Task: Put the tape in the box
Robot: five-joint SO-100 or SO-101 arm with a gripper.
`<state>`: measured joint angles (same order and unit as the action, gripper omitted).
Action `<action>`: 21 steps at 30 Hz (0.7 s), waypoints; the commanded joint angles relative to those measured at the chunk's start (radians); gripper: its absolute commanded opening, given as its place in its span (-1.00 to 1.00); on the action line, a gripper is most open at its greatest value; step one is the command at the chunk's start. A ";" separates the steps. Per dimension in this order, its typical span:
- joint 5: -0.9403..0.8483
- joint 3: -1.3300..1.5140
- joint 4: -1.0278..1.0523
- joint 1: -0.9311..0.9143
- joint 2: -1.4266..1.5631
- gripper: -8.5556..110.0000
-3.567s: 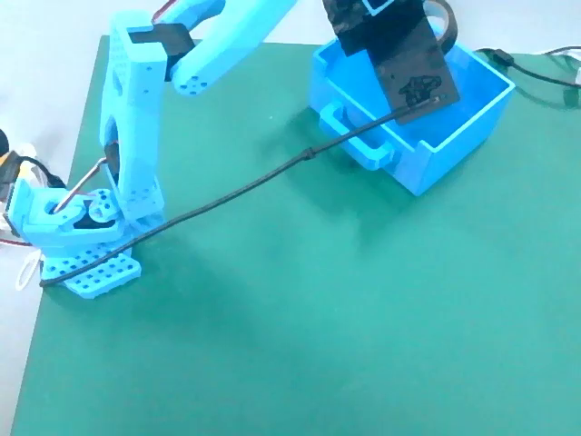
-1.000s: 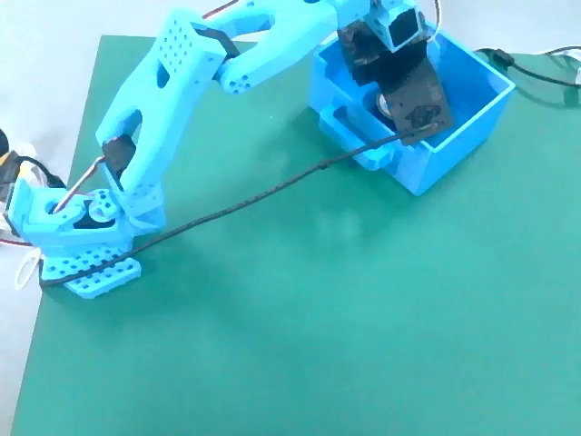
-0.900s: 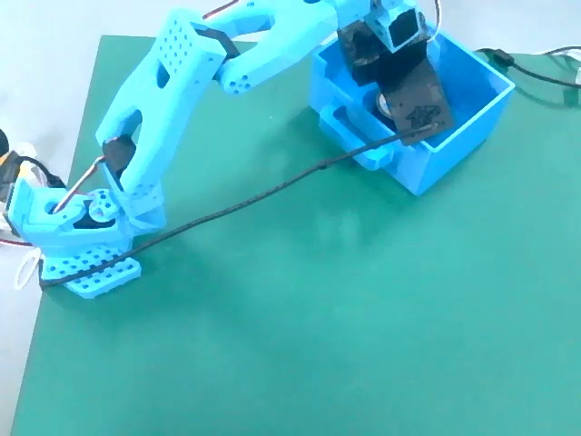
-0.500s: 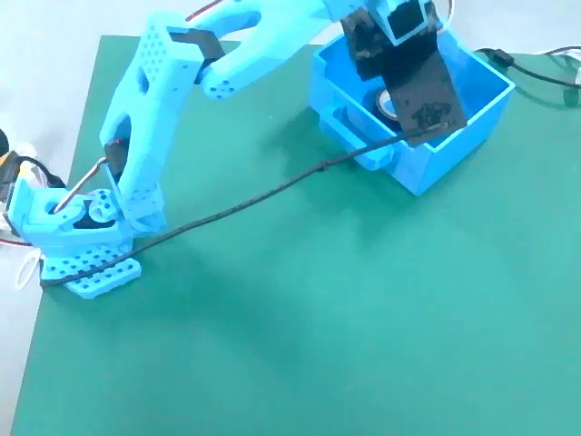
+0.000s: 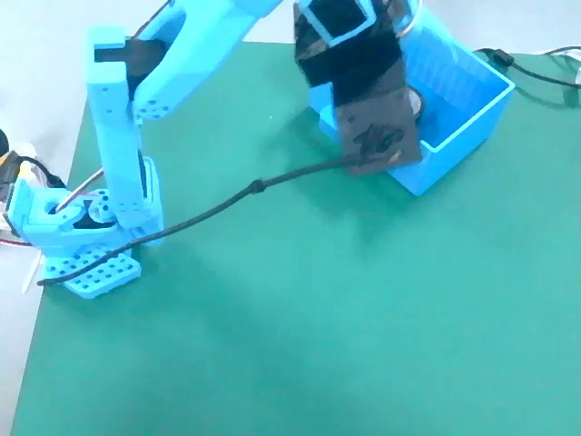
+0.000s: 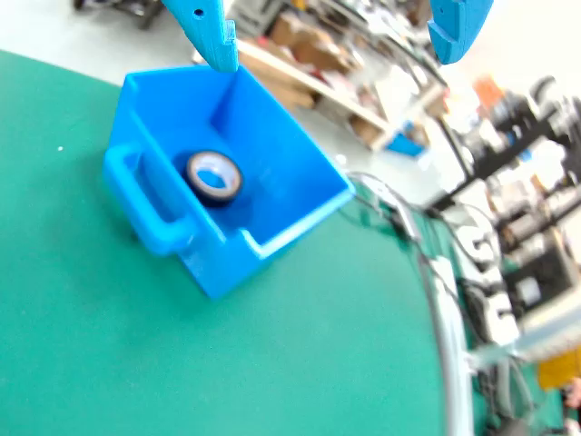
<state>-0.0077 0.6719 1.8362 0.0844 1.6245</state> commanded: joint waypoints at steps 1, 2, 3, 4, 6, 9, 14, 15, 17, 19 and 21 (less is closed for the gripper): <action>-0.017 0.064 0.032 -0.040 0.178 -0.33; -0.017 0.100 0.032 -0.048 0.216 -0.33; -0.017 0.135 0.032 -0.057 0.255 -0.33; -0.017 0.172 0.032 -0.064 0.291 -0.33; -0.017 0.242 0.031 -0.081 0.359 -0.33; -0.015 0.374 0.009 -0.114 0.459 -0.33; -0.017 0.756 -0.176 -0.167 0.693 -0.33; -0.017 0.827 -0.206 -0.167 0.732 -0.33; -0.017 0.971 -0.272 -0.170 0.798 -0.33; -0.018 1.124 -0.356 -0.179 0.868 -0.33; -0.018 1.270 -0.443 -0.193 0.933 -0.33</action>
<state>-0.0077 1.7503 1.4880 -0.0767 2.4574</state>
